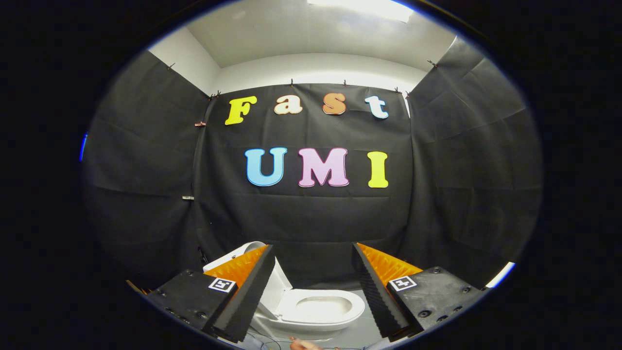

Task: Open the toilet lid.

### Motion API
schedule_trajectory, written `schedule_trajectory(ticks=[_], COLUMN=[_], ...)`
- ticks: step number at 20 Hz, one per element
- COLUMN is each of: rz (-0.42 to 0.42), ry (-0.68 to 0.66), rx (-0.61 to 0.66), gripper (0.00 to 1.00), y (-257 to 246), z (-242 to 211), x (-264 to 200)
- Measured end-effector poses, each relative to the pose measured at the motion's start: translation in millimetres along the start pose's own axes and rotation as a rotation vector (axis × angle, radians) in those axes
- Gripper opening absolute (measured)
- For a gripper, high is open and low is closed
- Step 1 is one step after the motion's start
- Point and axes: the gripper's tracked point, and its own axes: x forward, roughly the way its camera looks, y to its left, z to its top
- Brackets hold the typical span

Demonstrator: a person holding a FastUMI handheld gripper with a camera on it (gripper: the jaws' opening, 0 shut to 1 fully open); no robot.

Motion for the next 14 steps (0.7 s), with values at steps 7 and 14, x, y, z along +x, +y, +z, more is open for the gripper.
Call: schedule_trajectory(ticks=[7,14], rz=[0.005,0.008], ry=[0.003,0.005], rx=[-0.007,-0.018], gripper=[0.98,0.99], y=[4.8,7.7], z=[-3.1,-2.8], x=[2.6,1.2])
